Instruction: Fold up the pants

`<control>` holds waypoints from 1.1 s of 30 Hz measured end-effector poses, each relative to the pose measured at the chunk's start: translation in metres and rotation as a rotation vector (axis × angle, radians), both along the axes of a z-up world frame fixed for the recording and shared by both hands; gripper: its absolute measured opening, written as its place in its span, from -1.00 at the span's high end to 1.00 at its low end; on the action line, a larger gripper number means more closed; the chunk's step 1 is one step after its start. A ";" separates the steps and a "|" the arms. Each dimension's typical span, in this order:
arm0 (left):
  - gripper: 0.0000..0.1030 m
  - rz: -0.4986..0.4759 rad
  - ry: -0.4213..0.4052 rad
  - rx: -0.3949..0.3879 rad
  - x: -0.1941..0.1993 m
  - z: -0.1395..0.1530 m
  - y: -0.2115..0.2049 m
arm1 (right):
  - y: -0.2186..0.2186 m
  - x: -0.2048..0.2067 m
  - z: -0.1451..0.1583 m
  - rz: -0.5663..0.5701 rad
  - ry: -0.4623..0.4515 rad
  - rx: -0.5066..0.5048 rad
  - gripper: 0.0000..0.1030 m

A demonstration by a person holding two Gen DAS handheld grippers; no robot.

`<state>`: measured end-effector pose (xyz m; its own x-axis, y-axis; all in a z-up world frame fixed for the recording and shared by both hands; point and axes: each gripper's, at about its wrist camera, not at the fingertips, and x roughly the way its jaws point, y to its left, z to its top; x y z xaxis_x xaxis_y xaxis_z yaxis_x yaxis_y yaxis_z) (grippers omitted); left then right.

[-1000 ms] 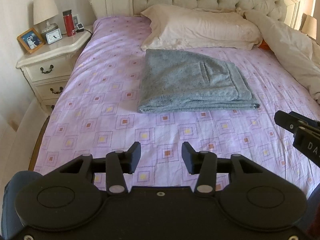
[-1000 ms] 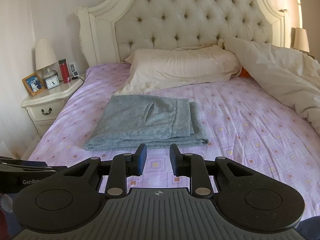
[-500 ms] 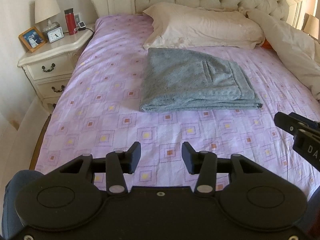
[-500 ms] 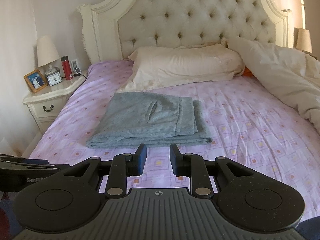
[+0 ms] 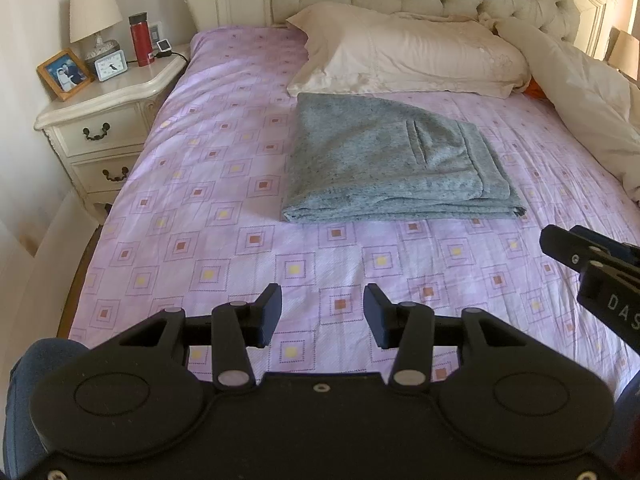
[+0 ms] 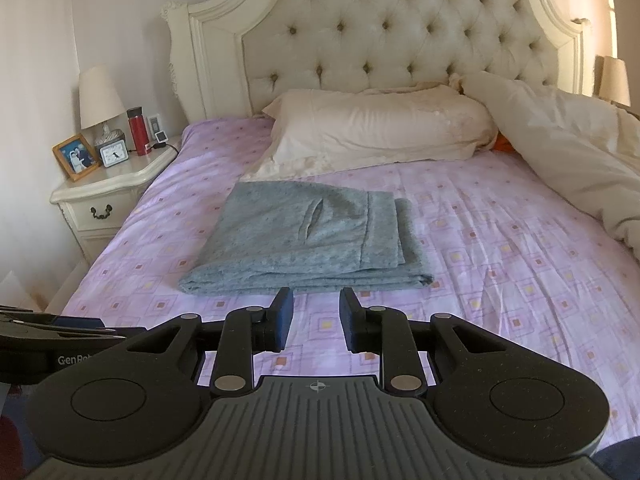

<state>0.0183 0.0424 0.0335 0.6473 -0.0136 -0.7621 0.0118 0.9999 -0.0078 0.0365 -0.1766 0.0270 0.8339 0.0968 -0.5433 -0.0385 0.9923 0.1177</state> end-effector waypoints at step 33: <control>-0.04 -0.017 0.049 0.012 0.001 -0.007 -0.005 | 0.000 0.002 -0.008 0.011 0.039 0.007 0.52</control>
